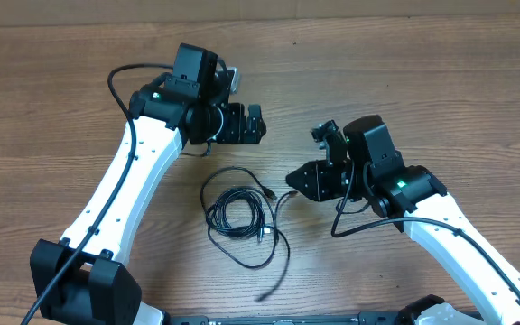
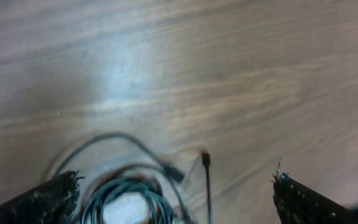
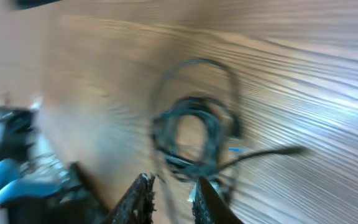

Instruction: Untangle cables

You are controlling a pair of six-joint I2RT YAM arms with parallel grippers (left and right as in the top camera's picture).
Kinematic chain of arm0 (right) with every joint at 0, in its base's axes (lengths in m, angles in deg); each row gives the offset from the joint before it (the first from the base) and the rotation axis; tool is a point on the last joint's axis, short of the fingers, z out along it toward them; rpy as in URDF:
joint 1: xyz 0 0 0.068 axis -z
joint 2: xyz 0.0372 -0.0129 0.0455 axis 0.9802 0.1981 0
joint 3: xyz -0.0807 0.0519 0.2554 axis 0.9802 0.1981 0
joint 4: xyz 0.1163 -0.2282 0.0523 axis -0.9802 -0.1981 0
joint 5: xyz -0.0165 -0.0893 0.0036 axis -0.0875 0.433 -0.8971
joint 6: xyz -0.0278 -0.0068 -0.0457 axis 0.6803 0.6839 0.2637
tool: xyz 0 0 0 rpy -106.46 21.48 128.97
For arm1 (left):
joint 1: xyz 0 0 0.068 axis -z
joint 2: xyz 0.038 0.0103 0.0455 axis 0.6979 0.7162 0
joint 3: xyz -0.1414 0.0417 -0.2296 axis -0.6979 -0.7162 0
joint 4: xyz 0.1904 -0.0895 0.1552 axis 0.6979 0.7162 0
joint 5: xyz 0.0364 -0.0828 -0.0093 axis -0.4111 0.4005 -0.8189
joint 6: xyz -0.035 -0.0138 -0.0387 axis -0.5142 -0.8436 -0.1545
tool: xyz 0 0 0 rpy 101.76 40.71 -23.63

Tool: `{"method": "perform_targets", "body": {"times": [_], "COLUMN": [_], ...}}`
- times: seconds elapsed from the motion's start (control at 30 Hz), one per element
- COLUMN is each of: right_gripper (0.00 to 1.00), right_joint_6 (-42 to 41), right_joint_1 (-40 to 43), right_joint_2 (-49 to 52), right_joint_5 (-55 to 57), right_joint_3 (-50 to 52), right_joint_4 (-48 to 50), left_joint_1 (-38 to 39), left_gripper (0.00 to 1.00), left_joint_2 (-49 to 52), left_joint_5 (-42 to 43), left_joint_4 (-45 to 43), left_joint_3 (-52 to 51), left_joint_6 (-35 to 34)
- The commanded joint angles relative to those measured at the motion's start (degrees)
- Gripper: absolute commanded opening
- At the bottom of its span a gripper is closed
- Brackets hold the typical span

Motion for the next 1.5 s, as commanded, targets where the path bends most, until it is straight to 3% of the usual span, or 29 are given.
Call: {"method": "perform_targets", "body": {"times": [0.0, 0.1, 0.23, 0.43, 0.5, 0.57, 0.67, 0.77, 0.97, 1.2, 1.33, 1.47], "right_gripper": [0.28, 0.4, 0.45, 0.46, 0.46, 0.46, 0.45, 0.45, 0.45, 0.45, 0.45, 0.45], "right_joint_6": [-0.22, -0.2, -0.22, 0.24, 0.24, 0.24, 0.24, 0.24, 0.24, 0.24, 0.24, 0.22], "right_joint_1": [0.15, 0.15, 0.15, 0.15, 0.15, 0.15, 0.15, 0.15, 0.15, 0.15, 0.15, 0.15], "right_joint_2": [-0.15, -0.15, -0.15, -0.15, -0.15, -0.15, -0.15, -0.15, -0.15, -0.15, -0.15, -0.15], "right_joint_5": [10.14, 10.73, 11.74, 12.35, 12.85, 13.2, 13.18, 13.18, 13.18, 13.18, 13.18, 13.16], "right_joint_3": [0.04, 0.04, 0.04, 0.04, 0.04, 0.04, 0.04, 0.04, 0.04, 0.04, 0.04, 0.04], "right_joint_4": [-1.86, -2.25, -2.58, -3.02, -3.21, -2.97, -2.97, -3.48, -3.91, -4.09, -4.28, -5.4], "left_joint_1": [-0.11, -0.09, 0.24, 0.48, 0.96, 1.79, 2.34, 3.1, 4.48, 4.48, 4.52, 5.03], "left_gripper": [1.0, 1.0, 1.0, 0.99, 1.0, 0.9, 0.56, 0.47, 0.43, 0.28, 0.06, 0.07], "left_joint_2": [0.13, -0.07, -1.18, -7.45, -10.73, -14.03, -15.15, -14.86, -14.82, -13.88, -13.07, -13.0], "left_joint_5": [-0.11, -5.31, -11.04, -14.08, -14.03, -14.12, -14.1, -13.9, -12.9, -12.92, -11.34, -11.43], "left_joint_4": [5.7, 13.2, 19.56, 16.98, 13.88, 8.52, 2.6, -3.74, -12.72, -18.97, -18.99, -19.06], "left_joint_3": [1.11, 1.09, 0.48, -10.08, -16.94, -24.83, -30.86, -37.7, -45.35, -47.69, -48.7, -49.13], "left_joint_6": [-3.54, -10.29, -15.76, -27.47, -34.93, -45.24, -55.06, -64.87, -66.79, -66.77, -66.77, -66.77]}}
